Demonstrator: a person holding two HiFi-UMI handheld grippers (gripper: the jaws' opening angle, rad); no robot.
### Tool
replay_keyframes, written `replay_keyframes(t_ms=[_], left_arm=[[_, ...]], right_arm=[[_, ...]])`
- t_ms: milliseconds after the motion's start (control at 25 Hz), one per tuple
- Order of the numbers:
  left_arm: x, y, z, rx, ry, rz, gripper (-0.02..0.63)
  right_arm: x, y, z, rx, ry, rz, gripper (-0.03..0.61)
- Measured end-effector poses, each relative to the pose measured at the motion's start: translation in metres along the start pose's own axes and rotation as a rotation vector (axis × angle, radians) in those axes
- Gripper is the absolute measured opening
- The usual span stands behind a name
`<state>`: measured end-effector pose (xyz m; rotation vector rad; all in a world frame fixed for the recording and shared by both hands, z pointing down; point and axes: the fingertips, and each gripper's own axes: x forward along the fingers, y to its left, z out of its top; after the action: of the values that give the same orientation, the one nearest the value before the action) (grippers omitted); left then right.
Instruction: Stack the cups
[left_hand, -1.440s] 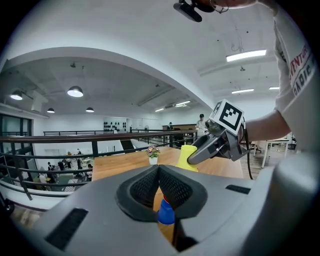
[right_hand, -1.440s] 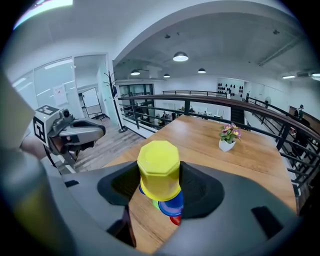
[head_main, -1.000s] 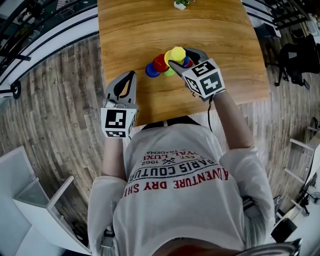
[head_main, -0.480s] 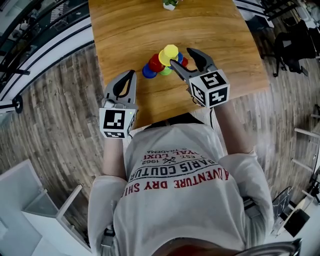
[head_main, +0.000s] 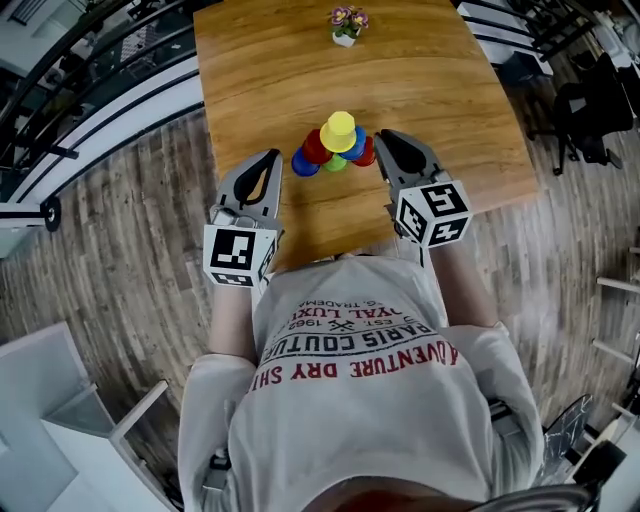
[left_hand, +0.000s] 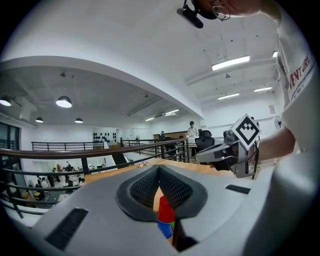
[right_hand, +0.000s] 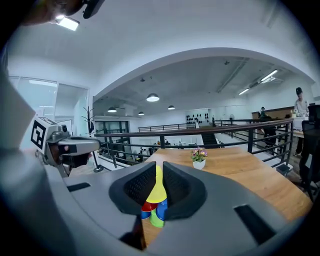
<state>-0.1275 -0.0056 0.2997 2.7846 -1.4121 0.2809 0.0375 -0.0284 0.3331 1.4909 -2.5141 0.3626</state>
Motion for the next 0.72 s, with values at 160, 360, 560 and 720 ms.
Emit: replay_keyframes(t_ms=[160,360,560,720], left_arm=[[0.002,0.002,0.003,-0.026,-0.002,0.041,0.015],[0.005,-0.01,0.015,-0.032,-0.018,0.051,0.015],[0.009,-0.017,0.016,-0.04,-0.012,0.068,0.015],[0.011,-0.02,0.015,-0.051,-0.009,0.077,0.015]], right_arm=[[0.0,-0.001,0.008,-0.039,-0.03,0.041,0.054],[-0.006,-0.007,0.02,-0.032,-0.077,0.073,0.029],[-0.007,-0.013,0.019,-0.035,-0.065,0.096,0.028],[-0.008,-0.016,0.018,-0.022,-0.053,0.128,0.028]])
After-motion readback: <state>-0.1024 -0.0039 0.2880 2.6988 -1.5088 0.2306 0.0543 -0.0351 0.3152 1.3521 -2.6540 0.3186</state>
